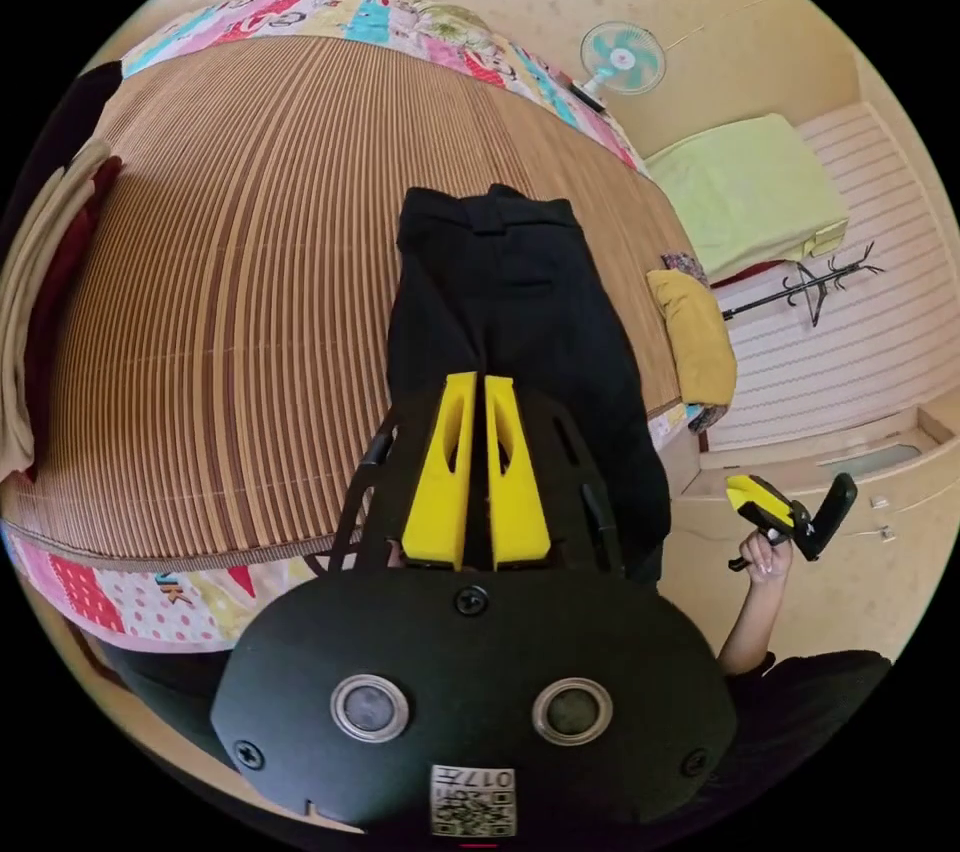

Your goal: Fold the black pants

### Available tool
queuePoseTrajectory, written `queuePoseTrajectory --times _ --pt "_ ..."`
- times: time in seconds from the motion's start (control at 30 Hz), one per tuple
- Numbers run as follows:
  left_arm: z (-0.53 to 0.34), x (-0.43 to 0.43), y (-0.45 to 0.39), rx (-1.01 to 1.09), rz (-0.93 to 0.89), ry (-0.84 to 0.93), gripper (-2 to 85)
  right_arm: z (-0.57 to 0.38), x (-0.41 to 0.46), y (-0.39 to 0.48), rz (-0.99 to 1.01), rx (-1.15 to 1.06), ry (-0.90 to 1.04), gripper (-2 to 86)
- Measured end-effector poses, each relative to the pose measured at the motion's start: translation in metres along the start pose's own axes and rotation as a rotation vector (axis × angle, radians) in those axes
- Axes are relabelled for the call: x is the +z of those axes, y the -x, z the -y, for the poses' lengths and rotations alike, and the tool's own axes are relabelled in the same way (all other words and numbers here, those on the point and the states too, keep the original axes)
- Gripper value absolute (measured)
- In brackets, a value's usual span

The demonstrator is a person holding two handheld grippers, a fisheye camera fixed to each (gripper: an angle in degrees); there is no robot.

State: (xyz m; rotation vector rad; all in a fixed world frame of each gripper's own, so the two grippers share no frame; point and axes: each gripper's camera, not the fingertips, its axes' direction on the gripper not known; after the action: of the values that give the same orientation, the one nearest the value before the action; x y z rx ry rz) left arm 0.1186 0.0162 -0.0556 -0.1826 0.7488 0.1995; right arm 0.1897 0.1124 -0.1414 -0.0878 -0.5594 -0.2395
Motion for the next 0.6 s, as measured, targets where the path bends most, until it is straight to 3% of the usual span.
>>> queuePoseTrajectory --times 0.17,0.27,0.37,0.43,0.6 --pt "-0.034 -0.002 -0.085 0.281 0.006 -0.092 -0.4 0.082 0.03 0.037 0.287 0.041 -0.083 14.4" --pt "-0.056 0.011 -0.118 0.416 0.037 -0.085 -0.6 0.134 0.081 0.065 0.251 0.021 0.045 16.8" --pt "-0.072 0.013 -0.13 0.486 0.05 -0.052 -0.7 0.157 0.131 0.086 0.153 -0.007 0.21 13.3" --pt "-0.078 0.002 -0.127 0.559 -0.005 -0.06 -0.5 0.145 0.114 0.08 0.086 0.037 0.117 6.0" --pt "-0.066 -0.039 -0.076 0.431 0.059 -0.18 2.6 0.063 0.042 0.006 0.187 0.261 -0.158 4.5"
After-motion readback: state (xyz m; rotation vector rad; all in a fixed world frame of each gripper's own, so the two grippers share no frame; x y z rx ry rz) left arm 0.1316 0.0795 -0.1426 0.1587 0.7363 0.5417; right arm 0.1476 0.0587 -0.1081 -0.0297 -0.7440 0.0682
